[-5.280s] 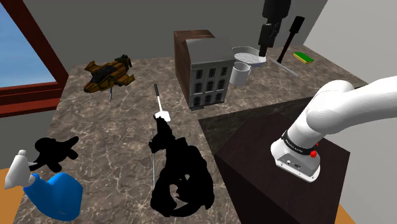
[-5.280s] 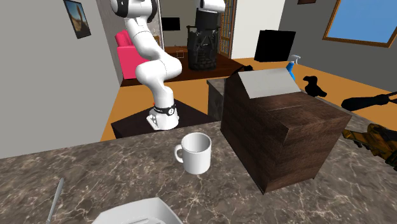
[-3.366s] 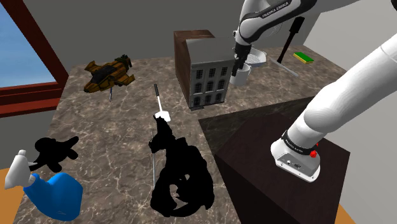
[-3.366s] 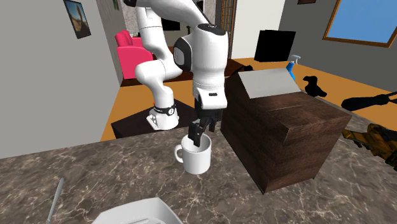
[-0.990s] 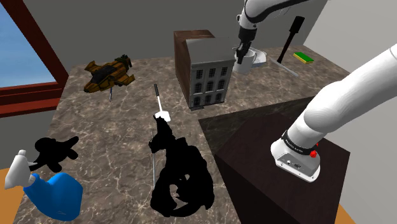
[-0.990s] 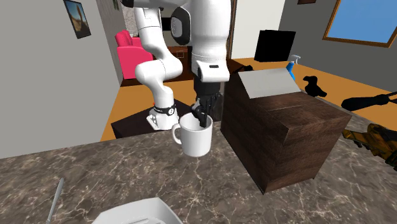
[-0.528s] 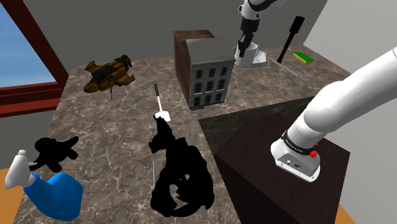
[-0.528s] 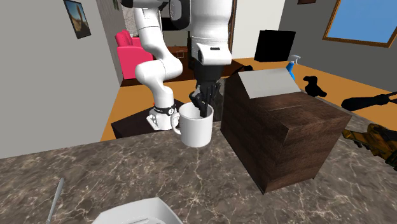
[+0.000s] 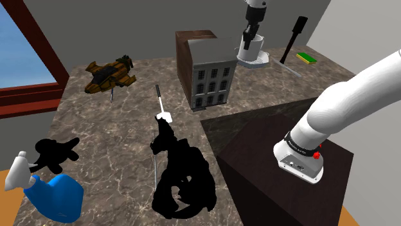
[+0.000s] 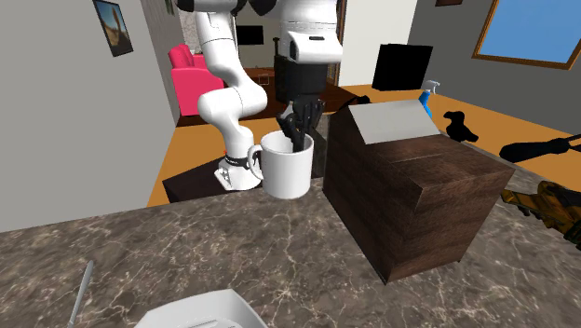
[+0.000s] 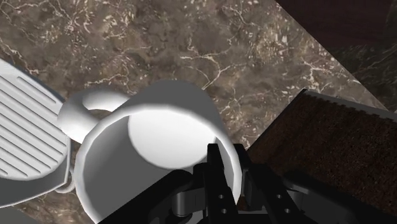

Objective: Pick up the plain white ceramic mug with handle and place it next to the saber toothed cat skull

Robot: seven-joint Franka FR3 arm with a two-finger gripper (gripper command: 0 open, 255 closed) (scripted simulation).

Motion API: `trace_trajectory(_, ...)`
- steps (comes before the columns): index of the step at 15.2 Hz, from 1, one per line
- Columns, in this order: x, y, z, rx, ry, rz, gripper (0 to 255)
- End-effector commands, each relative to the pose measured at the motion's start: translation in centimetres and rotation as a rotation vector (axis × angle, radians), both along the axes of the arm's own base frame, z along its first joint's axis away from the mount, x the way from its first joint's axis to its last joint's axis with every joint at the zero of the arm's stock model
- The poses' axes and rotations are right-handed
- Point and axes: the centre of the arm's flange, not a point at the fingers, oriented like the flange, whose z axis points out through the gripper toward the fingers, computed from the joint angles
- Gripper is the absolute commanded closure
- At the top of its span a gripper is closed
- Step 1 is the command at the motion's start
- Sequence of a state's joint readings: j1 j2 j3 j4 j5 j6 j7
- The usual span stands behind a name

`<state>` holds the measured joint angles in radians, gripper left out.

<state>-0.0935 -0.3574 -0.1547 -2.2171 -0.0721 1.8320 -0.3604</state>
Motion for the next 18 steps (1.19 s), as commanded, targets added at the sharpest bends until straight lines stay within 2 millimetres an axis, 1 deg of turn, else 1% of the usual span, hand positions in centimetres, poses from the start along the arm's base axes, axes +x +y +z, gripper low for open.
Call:
trace_trajectory(1,0.0,-0.1,1.0,0.000,0.000,0.000,255)
trace_trajectory(14,0.0,-0.1,7.8,0.000,0.000,0.000,255)
trace_trajectory(18,-1.5,4.9,7.8,0.000,0.000,0.000,255)
